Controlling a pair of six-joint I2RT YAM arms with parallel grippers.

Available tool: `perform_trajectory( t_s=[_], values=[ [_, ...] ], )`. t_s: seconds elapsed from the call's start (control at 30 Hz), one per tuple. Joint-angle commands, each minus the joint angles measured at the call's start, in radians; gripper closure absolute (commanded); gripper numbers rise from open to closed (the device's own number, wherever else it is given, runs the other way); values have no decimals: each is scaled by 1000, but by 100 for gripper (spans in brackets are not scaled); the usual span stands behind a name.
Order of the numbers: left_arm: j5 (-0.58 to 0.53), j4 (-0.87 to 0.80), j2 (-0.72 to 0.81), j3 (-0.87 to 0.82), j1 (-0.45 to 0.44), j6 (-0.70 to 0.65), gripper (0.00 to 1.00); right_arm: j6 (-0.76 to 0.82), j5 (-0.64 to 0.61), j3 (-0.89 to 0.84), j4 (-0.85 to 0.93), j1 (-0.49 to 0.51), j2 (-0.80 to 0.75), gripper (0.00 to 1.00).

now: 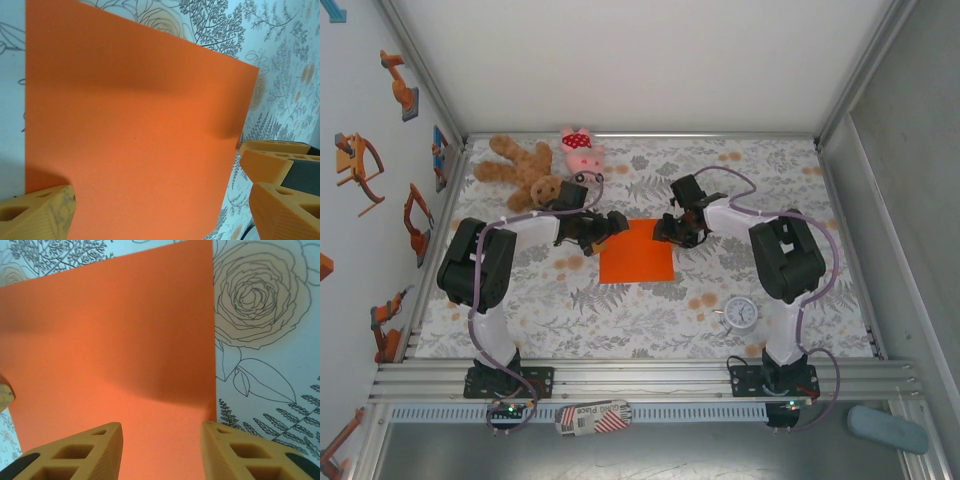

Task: Fold a paper plane with a square sheet of paper (pick it up from the middle)
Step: First fold in half a square sheet of paper at the center of the table.

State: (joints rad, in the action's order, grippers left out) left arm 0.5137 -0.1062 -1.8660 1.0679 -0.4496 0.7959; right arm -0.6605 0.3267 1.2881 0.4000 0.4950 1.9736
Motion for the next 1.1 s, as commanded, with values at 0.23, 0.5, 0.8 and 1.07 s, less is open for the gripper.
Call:
perform_trajectory(
  t_s=[0.23,0.5,0.8,1.07],
  values=[
    [-17,-79,-41,33,-6,13,9,1,21,8,5,1,38,59],
    [-26,-77,-36,27,-6,19,7,-27,54,-9,-45,0,52,60],
    [-31,-70,-22,16,-7,16,5,-57,101,-16,-90,4,63,62],
    [-24,-35,2,-1,-7,14,4,-85,133,-11,-126,22,88,65]
  ],
)
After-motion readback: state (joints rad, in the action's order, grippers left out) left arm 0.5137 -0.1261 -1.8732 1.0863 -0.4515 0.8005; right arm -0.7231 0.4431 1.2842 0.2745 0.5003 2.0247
